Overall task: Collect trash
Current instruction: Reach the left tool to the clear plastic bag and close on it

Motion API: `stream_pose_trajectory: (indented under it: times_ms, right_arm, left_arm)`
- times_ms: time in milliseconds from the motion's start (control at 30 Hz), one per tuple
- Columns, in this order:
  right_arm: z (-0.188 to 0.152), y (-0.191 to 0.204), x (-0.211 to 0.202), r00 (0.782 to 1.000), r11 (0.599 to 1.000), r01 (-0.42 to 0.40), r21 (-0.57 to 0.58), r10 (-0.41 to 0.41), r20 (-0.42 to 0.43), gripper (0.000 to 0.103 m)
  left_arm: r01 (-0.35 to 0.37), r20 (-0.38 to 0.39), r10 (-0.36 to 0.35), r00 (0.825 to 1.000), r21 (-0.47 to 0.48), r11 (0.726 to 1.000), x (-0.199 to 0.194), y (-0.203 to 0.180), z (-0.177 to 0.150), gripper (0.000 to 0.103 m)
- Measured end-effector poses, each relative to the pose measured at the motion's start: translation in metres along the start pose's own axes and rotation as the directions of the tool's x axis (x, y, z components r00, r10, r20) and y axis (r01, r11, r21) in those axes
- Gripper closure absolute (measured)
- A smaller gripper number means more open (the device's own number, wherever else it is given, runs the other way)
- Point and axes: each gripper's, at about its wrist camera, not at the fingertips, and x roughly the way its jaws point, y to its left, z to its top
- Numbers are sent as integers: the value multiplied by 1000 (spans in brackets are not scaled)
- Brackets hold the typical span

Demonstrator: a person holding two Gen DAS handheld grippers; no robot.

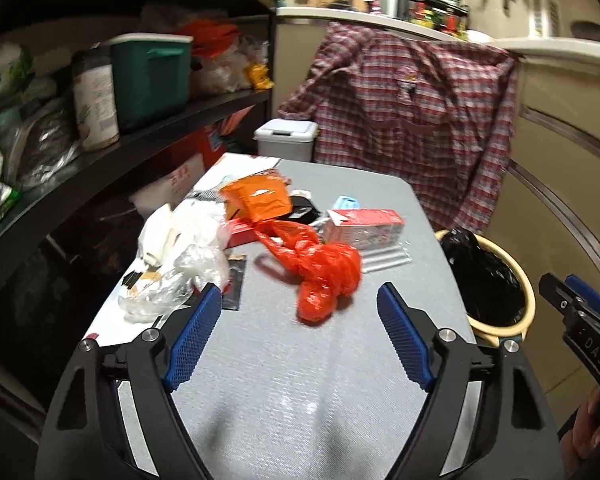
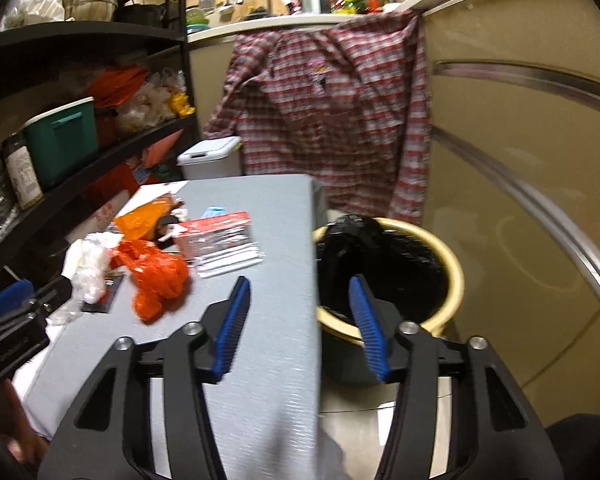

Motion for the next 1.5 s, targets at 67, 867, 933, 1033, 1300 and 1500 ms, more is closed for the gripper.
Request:
stream_pose_trajectory:
  times_ms: [67,867,933,1033,1300,1500]
  right_arm:
    - [12,6,12,998,998,-58,15,58,-18,61]
    - [60,15,234,911,952,-251,174,293,-289,38]
    - [50,24,239,903,957,-269,109,290,-318,32]
    - [40,29,254,897,965,-257,51,258,-358,29]
    - [29,34,261,886,954,-300,-24,269,-378,39]
    - [23,30,254,878,946,-320,-50,276,-391,91]
  left_arm:
    - [-25,-6,25,1000,-16,1000,7,9,2,26]
    - [-210,-111,199,974,-97,973,97,77,25,25]
    - [-226,-122,213,969,-99,969,102,81,25,25]
    - [-238,-143,220,965,-121,964,109,85,24,22]
    - [-275,-188,256,948,-82,958,131,83,20,21]
    - [-289,-205,268,942,-83,954,140,84,17,21]
